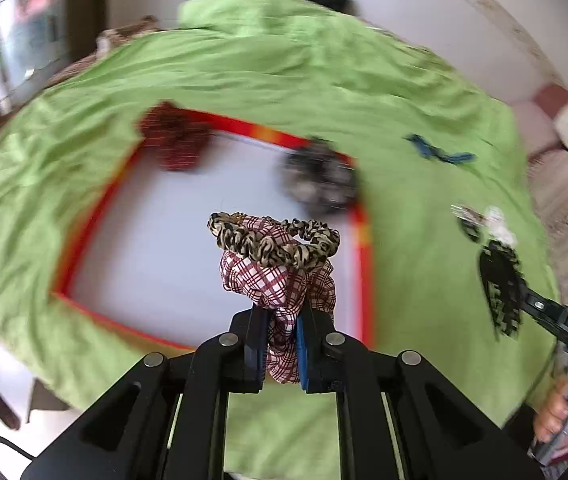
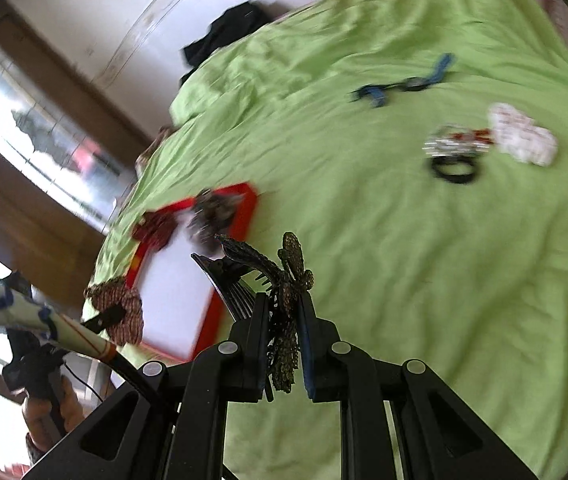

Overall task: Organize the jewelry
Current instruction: 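Carry the scrunchies into the tray corner and open the left tool while the right tool carries the clips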

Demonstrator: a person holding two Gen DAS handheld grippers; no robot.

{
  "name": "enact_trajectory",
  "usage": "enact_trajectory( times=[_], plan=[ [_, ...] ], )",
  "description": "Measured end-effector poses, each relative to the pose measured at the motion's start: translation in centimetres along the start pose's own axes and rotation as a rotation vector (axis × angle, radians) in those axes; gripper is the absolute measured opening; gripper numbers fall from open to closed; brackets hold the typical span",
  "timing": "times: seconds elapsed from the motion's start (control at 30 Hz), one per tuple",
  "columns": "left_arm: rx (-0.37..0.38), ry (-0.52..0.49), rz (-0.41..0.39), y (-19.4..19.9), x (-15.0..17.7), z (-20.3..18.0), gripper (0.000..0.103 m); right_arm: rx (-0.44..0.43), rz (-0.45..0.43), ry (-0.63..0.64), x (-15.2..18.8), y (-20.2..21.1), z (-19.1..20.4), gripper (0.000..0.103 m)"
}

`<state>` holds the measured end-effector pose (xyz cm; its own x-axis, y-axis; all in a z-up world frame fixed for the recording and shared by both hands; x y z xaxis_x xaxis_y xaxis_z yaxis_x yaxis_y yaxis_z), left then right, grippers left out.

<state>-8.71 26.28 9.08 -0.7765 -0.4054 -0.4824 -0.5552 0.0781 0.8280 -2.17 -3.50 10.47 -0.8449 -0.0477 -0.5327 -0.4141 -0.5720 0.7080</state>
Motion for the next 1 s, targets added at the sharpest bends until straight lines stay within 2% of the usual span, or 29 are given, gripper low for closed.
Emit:
enact_trajectory(
  times=[0.17,0.43,0.63,0.77,0.93,1.0],
  plan=[
    [-0.091,0.057,0.02,-1.0,-1.5,5.7,0.011,-0.055,0.065,0.077,-0.2,-4.5,5.6,0.015],
    [-0.174,0.093,0.047,-3.4,-2.5,10.1,0.012,-0.063,0.165,0.189,1.2,-11.5,12.4,0.015],
    [-0.174,0.12,0.055,-3.8,-2.4,11.7,0.015,-0.026,0.21,0.237,2.8,-13.6,13.4,0.015],
    [-0.163,0.142,0.043,-3.4,-2.2,12.0,0.02,0.002,0.221,0.237,3.4,-13.9,12.9,0.015],
    [-0.144,0.172,0.007,-1.6,-2.0,11.6,0.03,0.038,0.215,0.249,3.3,-13.9,12.3,0.018],
    [-0.143,0.172,-0.01,-0.8,-1.9,11.2,0.037,0.036,0.208,0.247,3.3,-13.5,12.2,0.019]
  ],
)
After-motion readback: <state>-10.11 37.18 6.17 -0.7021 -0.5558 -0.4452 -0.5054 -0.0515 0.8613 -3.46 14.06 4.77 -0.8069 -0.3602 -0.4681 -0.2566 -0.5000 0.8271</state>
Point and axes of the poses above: each gripper's, at about its wrist camera, not at the fingertips, and y roughly against the way its jaws point, z to its left, x to its underside, the point moved 4 cm from there along -y, roughly the way its jaws point, and after that the axes turned 7 degrees about y, right-handed, at the moved point
